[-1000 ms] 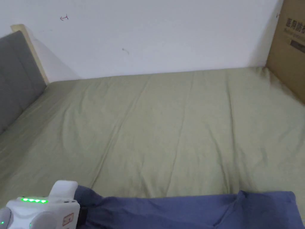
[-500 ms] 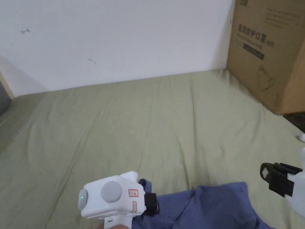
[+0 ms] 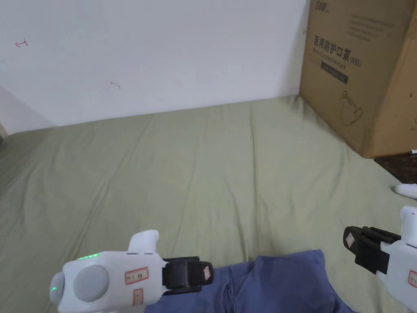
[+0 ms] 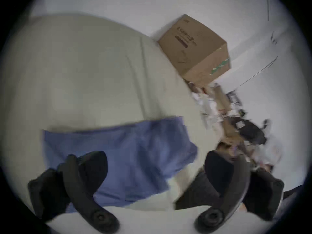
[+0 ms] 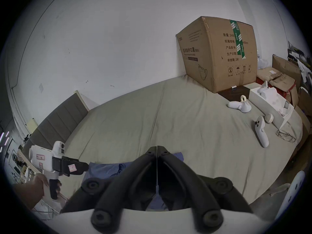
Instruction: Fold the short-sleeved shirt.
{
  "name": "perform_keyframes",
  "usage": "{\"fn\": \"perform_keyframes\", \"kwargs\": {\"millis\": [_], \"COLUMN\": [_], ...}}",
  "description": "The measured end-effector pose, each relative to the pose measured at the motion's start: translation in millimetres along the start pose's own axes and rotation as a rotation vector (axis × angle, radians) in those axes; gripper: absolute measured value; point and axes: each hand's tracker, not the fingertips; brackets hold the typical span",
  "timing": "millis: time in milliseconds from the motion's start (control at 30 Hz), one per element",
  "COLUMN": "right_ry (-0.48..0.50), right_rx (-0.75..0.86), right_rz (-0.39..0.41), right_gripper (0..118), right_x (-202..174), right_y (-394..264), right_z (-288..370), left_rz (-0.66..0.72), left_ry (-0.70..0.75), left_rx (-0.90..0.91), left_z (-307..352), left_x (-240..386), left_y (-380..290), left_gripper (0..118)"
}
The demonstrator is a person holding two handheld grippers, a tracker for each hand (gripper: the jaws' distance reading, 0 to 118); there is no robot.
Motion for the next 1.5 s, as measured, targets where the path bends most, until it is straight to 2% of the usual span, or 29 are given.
{"fn": "perform_keyframes", "kwargs": {"millis": [33, 67, 100, 233, 433, 533, 633, 733, 900, 933, 967, 1033, 1067, 1100, 1200, 1300, 1400, 1467, 1500], "right_ry": [0.000, 0.000, 0.001, 0.005, -0.002, -0.004, 0.003, 0.008, 0.014, 0.015, 0.016, 0.017, 0.018, 0.016, 0.011, -0.006, -0.021, -0.024, -0.031], "right_rx": [-0.003, -0.007, -0.012, -0.021, -0.034, -0.038, -0.035, -0.034, -0.039, -0.042, -0.047, -0.057, -0.062, -0.067, -0.092, -0.117, -0.132, -0.148, -0.155], "right_rz": [-0.001, -0.002, -0.005, -0.005, 0.030, 0.047, 0.053, 0.067, 0.078, 0.079, 0.081, 0.084, 0.086, 0.088, 0.091, 0.093, 0.095, 0.096, 0.100], "right_gripper": [0, 0, 0, 0, 0, 0, 0, 0, 0, 0, 0, 0, 0, 0, 0, 0, 0, 0, 0], "right_x": [1, 1, 2, 1, -4, -7, -11, -13, -19, -20, -22, -26, -28, -29, -34, -36, -37, -37, -37], "right_y": [-1, -2, -3, -4, -2, 0, 2, 4, 6, 6, 5, 4, 3, 2, -1, -6, -9, -9, -9], "right_z": [-1, -3, -5, -7, -5, -3, 1, 0, -5, -6, -8, -12, -14, -16, -23, -29, -30, -33, -35], "left_rz": [-0.030, -0.068, -0.097, -0.149, -0.194, -0.147, -0.059, 0.024, 0.202, 0.231, 0.268, 0.324, 0.329, 0.358, 0.512, 0.645, 0.692, 0.814, 0.768], "left_ry": [0.010, 0.041, 0.048, 0.043, -0.118, -0.165, -0.219, -0.279, -0.289, -0.283, -0.271, -0.238, -0.223, -0.246, -0.365, -0.511, -0.788, -0.901, -0.916], "left_rx": [0.003, -0.025, -0.046, -0.123, -0.286, -0.337, -0.281, -0.176, -0.014, -0.007, -0.009, -0.009, -0.026, -0.022, -0.024, -0.072, 0.034, -0.070, -0.099], "left_z": [-1, -6, -12, -50, -121, -138, -120, -74, 9, 18, 25, 31, 31, 30, 11, -28, -58, -88, -92], "left_x": [1, 3, 4, 17, 59, 63, 46, 17, -76, -94, -115, -143, -156, -166, -199, -205, -214, -211, -207], "left_y": [-2, -4, -8, -17, -36, -43, -36, -24, -18, -21, -25, -35, -42, -48, -65, -79, -78, -77, -75], "left_gripper": [80, 34, 0, 0, 0, 0, 0, 0, 0, 5, 18, 76, 101, 118, 118, 118, 118, 118, 118]}}
